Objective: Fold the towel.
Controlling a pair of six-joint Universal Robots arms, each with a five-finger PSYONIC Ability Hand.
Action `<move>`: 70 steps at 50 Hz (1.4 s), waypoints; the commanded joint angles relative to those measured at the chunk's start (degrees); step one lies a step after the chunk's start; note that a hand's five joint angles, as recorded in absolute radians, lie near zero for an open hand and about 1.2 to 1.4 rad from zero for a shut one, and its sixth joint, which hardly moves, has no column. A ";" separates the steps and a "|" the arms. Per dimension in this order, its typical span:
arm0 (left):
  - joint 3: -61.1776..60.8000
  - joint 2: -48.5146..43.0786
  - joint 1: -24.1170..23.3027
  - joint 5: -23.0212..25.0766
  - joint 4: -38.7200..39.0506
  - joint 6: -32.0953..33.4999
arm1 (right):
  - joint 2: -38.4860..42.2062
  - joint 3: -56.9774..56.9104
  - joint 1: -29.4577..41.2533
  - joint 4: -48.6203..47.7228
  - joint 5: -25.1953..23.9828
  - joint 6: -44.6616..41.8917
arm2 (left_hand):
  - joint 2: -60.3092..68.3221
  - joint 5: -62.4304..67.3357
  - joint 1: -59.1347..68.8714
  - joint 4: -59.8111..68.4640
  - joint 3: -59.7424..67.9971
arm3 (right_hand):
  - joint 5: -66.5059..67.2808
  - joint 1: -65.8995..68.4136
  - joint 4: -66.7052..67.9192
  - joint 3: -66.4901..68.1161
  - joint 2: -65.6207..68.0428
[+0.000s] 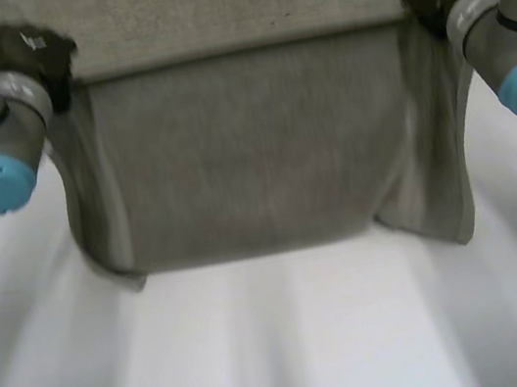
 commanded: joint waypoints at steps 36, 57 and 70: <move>-59.12 14.96 1.36 9.15 34.66 -1.13 | -15.10 50.31 -2.23 -14.94 -7.73 1.48 | -7.12 -15.56 -3.55 -7.16 -8.85 | 1.48 3.94 3.69 3.29 3.41; -84.63 50.74 7.34 19.43 31.77 0.21 | -49.03 64.30 -12.78 4.56 -17.91 1.39 | -7.12 -15.56 -3.55 -7.16 -8.85 | 1.48 3.94 3.69 3.29 3.41; -78.16 38.03 8.84 21.90 31.50 0.29 | -36.85 61.76 -13.05 2.64 -20.03 -0.80 | -7.12 -15.56 -3.55 -7.16 -8.85 | 1.48 3.94 3.69 3.29 3.41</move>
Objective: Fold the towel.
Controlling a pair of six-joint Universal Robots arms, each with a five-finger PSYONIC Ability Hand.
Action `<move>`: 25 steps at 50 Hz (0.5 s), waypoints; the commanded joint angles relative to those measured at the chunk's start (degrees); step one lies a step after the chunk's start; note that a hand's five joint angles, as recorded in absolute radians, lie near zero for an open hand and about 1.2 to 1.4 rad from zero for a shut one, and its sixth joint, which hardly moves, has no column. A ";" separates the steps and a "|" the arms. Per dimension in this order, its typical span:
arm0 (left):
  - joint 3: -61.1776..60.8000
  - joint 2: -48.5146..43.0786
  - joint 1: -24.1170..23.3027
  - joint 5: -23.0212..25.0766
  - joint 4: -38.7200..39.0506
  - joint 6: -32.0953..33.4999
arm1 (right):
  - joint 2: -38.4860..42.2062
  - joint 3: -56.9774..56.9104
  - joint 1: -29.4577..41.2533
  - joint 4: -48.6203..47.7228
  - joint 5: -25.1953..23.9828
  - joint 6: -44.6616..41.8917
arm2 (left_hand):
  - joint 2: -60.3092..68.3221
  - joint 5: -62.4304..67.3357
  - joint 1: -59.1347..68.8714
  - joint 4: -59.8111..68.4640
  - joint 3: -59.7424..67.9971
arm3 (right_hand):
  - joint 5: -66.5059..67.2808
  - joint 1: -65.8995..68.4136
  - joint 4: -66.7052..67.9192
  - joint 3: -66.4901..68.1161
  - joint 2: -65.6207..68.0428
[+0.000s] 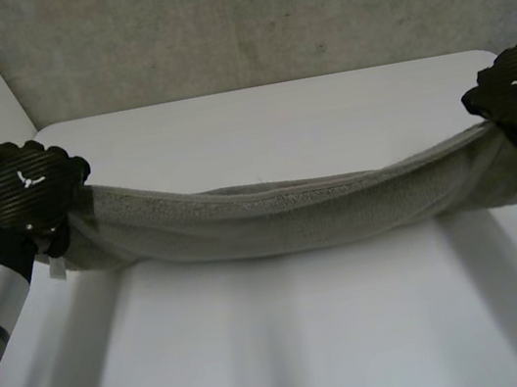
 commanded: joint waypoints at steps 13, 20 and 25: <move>28.43 -35.97 -3.74 -2.36 -4.40 0.10 | 36.86 -24.51 8.00 -3.22 9.81 0.51 | -7.12 -17.16 -4.18 -7.16 -8.98 | 0.90 3.94 3.69 3.29 3.37; 43.00 -49.31 -6.37 -8.07 -9.48 0.80 | 49.49 -37.14 9.23 -7.60 14.64 0.77 | -7.12 -17.16 -4.18 -7.16 -8.98 | 0.90 3.94 3.69 3.29 3.37; 49.33 -53.89 -8.12 -10.53 -12.04 4.48 | 54.94 -42.68 10.72 -9.10 16.66 0.77 | -26.41 -36.46 -23.47 -26.46 -28.27 | -20.08 -17.04 -17.29 -17.69 -17.61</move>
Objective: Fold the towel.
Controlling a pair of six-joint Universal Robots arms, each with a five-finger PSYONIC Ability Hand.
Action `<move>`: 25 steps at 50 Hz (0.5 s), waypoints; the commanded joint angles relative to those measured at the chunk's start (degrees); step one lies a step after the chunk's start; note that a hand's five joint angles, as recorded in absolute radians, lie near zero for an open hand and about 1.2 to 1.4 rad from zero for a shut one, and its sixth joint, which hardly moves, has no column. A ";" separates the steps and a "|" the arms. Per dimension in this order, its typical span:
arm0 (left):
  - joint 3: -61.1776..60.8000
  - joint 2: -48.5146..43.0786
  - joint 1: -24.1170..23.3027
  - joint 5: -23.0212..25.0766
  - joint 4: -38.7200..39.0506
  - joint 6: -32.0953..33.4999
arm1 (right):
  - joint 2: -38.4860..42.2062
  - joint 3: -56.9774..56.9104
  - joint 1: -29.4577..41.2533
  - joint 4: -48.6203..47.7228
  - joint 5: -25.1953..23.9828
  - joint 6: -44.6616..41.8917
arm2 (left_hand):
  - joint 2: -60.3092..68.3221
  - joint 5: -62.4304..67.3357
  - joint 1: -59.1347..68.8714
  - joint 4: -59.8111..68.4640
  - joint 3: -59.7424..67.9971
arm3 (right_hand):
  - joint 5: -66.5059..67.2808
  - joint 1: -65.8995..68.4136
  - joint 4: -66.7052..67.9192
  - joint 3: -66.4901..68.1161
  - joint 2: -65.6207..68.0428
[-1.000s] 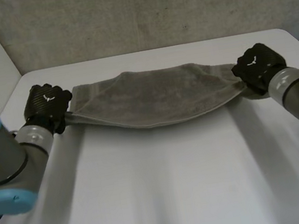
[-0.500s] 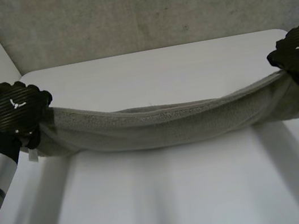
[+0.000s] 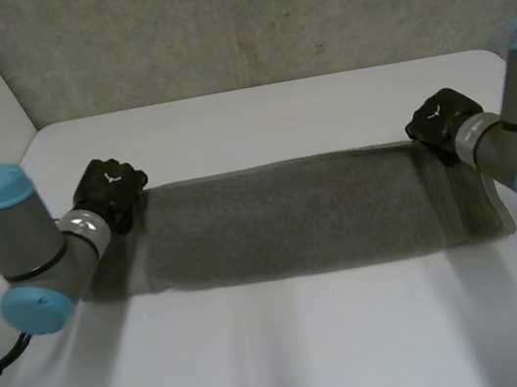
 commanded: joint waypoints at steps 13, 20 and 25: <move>12.78 -6.15 -5.45 -11.97 -4.54 4.38 | 7.93 -8.07 3.77 -2.94 8.68 5.55 | -76.90 -86.95 -73.97 -76.95 -78.83 | -69.10 -66.06 -66.31 -66.71 -66.63; 6.73 2.88 -5.97 -11.19 -4.11 0.09 | -6.37 5.52 3.33 -4.78 4.73 8.54 | -75.89 -85.94 -72.96 -75.94 -77.83 | -69.10 -66.06 -66.31 -66.71 -66.63; 0.03 9.41 -5.88 -8.81 -2.96 -5.20 | -14.66 15.14 2.89 -5.05 2.97 8.62 | -75.39 -85.43 -72.45 -75.43 -77.32 | -69.10 -66.06 -66.31 -66.71 -66.63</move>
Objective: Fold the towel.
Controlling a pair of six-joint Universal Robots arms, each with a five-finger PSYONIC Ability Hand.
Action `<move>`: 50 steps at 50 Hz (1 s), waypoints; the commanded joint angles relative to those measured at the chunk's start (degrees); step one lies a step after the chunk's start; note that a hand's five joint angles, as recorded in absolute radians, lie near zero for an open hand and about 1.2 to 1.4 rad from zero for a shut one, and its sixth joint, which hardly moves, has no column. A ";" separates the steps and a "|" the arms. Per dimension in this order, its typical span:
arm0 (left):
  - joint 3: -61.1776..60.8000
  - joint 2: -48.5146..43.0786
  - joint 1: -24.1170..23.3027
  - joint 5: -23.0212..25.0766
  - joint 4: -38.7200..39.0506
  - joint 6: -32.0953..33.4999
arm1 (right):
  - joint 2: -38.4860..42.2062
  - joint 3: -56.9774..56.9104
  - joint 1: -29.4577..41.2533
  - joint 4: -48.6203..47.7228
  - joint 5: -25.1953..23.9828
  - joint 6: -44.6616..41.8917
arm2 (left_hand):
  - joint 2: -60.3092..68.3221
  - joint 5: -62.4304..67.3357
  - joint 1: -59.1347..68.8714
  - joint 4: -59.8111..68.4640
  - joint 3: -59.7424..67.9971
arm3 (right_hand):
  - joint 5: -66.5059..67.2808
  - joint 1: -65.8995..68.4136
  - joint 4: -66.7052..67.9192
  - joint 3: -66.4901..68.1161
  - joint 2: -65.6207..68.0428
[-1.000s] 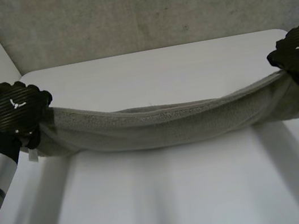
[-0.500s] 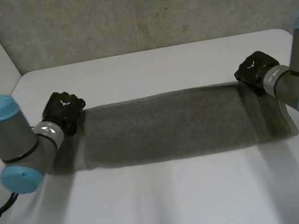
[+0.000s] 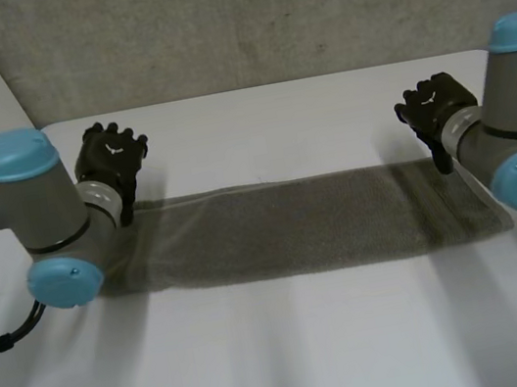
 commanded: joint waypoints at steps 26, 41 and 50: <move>-38.86 25.55 0.44 8.66 21.17 -23.00 | -11.43 35.18 -9.79 -14.27 -7.79 -0.64 | -3.70 -11.77 -4.48 -4.01 -3.07 | 14.40 14.52 13.29 14.06 13.92; -39.39 25.55 0.96 8.57 21.17 -23.00 | -12.80 30.61 -17.26 -16.11 -3.23 -2.83 | -3.70 -11.77 -4.48 -4.01 -3.07 | 66.55 66.66 65.44 66.20 66.07; -39.74 26.78 1.05 8.57 21.17 -23.09 | -16.16 26.83 -23.86 -16.21 -2.17 -10.93 | -3.70 -11.77 -4.48 -4.01 -3.07 | 66.55 66.66 65.44 66.20 66.07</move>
